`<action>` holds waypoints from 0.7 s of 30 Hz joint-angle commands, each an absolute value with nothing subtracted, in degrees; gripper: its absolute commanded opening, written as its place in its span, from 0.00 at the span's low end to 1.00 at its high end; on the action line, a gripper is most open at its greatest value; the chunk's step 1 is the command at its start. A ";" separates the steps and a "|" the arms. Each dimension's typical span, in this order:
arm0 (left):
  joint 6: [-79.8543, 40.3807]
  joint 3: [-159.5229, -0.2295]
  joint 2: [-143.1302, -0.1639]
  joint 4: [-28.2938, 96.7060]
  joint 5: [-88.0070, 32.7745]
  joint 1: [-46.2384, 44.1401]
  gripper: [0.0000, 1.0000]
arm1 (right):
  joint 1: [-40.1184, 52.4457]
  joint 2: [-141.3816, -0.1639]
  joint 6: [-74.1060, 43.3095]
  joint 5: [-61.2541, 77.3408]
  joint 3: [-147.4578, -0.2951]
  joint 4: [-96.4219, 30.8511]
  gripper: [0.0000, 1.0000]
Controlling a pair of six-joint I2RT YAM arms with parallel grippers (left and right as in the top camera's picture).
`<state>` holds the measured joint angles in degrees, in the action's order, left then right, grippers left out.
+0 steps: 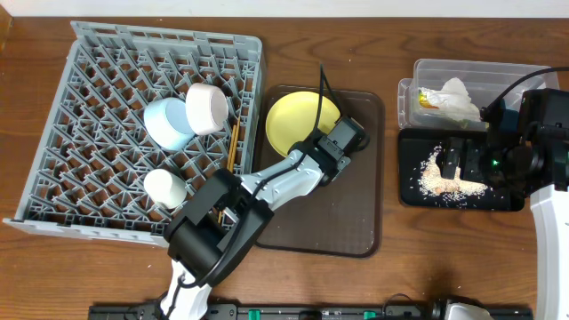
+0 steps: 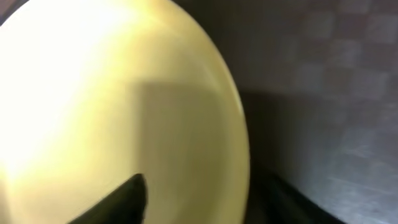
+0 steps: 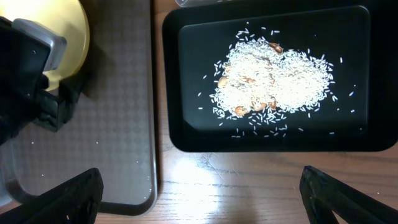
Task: Sort waste into correct bins and load items into the dishwasher
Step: 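Grasp the edge of the yellow plate with the left gripper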
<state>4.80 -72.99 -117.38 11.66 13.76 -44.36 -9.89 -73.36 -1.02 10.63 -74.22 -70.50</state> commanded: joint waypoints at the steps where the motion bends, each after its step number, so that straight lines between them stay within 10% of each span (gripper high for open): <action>1: 5.80 -72.86 -120.03 12.75 16.23 -44.23 0.46 | -10.46 -73.01 -1.23 10.55 -75.11 -70.52 0.99; 21: 5.80 -72.58 -120.05 13.19 16.16 -44.69 0.06 | -10.46 -73.01 -1.21 10.55 -75.11 -71.00 0.99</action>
<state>6.11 -73.01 -118.15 12.29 15.49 -44.47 -9.89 -73.36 -1.04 10.63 -74.22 -70.81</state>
